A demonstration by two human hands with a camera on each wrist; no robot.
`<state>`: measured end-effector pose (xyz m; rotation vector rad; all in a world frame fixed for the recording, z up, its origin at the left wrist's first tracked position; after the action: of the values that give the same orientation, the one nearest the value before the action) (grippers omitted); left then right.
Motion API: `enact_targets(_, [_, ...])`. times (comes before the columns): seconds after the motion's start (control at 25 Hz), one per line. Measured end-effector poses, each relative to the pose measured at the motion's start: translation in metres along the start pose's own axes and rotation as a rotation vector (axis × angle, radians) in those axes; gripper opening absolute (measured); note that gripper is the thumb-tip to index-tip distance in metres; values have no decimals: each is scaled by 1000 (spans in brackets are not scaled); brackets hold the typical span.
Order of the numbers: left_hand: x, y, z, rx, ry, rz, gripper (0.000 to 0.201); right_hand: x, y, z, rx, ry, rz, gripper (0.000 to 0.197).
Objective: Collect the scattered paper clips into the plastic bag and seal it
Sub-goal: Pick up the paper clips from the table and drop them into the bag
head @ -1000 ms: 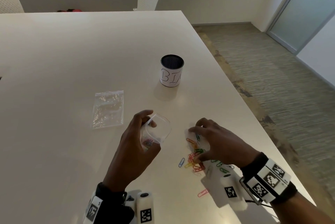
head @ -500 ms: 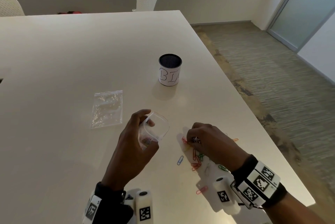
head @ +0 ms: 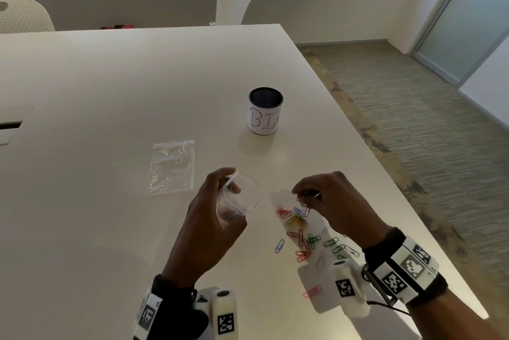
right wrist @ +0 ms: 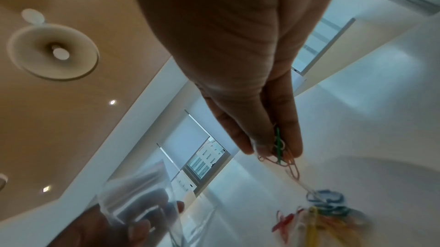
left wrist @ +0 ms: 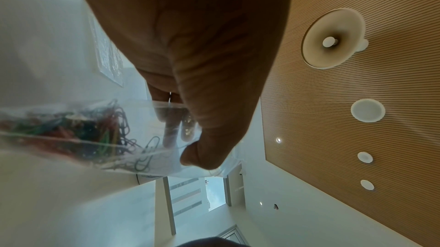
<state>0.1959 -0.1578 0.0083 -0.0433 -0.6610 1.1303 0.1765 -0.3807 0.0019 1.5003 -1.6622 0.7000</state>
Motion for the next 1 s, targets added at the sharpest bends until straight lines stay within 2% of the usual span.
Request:
enact_targets(0.08, [-1, -1, 0, -4, -2, -5, 71, 13, 1, 0, -28, -163, 45, 17])
enact_targets(0.2, [-2, 0, 0, -12, 4, -7, 71, 29, 7, -8, -99, -553, 49, 13])
enact_targets(0.28, [-2, 0, -1, -15, -2, -11, 72, 34, 13, -25, -89, -762, 41, 13])
enact_targets(0.36, [-3, 0, -3, -17, -2, -14, 72, 37, 18, -43, -57, -866, 71, 14])
enact_targets(0.56, [-4, 0, -2, -13, 10, -14, 71, 19, 21, -78, 84, -777, 183, 13])
enact_targets(0.76, [0, 1, -3, -12, -33, 2, 72, 5, 26, -99, 214, -619, 189, 15])
enact_targets(0.92, [-1, 0, -1, -36, -30, -3, 69, 17, 28, -101, 262, -571, 212, 16])
enact_targets(1.0, [-1, 0, 0, -37, -13, -5, 70, 30, 27, -91, 235, -567, 247, 14])
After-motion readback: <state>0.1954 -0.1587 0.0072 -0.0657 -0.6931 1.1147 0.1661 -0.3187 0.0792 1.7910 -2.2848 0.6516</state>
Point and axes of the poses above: each hand's wrist, its own y-axis away from the middle knuckle, its own x-axis out of the back of the hand, z = x × y, the point moved 10 cm from there along -y, towards the middle knuckle, and after that the axes turned 13 degrees about -x, right-handed, at the moved point
